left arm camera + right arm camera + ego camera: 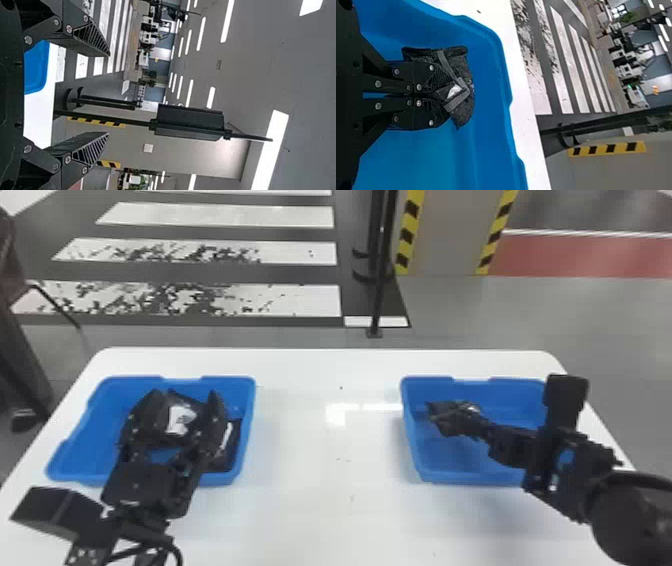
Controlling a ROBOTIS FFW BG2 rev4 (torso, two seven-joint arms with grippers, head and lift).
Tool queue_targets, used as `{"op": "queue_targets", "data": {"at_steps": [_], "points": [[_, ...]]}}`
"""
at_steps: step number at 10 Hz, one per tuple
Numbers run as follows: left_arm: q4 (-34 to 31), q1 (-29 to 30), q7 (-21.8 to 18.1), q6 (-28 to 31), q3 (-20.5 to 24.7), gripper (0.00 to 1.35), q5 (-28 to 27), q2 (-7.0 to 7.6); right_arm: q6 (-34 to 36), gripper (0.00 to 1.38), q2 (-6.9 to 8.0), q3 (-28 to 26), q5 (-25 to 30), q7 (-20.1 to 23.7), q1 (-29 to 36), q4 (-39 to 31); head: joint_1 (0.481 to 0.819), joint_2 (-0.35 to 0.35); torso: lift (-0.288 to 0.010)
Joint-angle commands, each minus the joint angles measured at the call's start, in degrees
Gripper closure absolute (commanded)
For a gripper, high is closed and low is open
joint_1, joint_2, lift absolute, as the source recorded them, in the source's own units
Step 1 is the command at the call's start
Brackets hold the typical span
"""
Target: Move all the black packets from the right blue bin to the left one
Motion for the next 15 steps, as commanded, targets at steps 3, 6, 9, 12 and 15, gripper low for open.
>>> {"op": "queue_targets", "data": {"at_steps": [3, 6, 9, 12, 15], "points": [[0.0, 0.0, 0.0, -0.4, 0.0, 0.36, 0.3, 0.00, 0.1, 1.14, 0.75, -5.0, -6.2, 0.5, 7.8, -14.5, 0.695, -0.083, -0.140], [0.0, -0.1, 0.1, -1.0, -0.5, 0.36, 1.2, -0.09, 0.8, 1.14, 0.58, -2.4, -26.4, 9.4, 4.6, -9.3, 0.695, -0.017, -0.140], [0.0, -0.8, 0.2, -2.0, -2.7, 0.36, 5.1, 0.17, -9.8, 1.14, -2.32, 11.2, -45.7, 18.9, -1.1, 4.4, 0.695, 0.099, -0.140], [-1.4, -2.0, -1.8, 0.1, -8.4, 0.35, 18.9, 1.23, -9.8, 1.14, -3.11, 19.0, -50.3, 19.6, -3.2, 7.0, 0.695, 0.158, -0.140], [-5.2, -3.1, -3.6, 5.2, -12.8, 0.35, 24.1, 2.54, -9.8, 1.14, -3.46, 23.6, -50.9, 19.3, -5.6, 8.7, 0.695, 0.161, -0.140]]}}
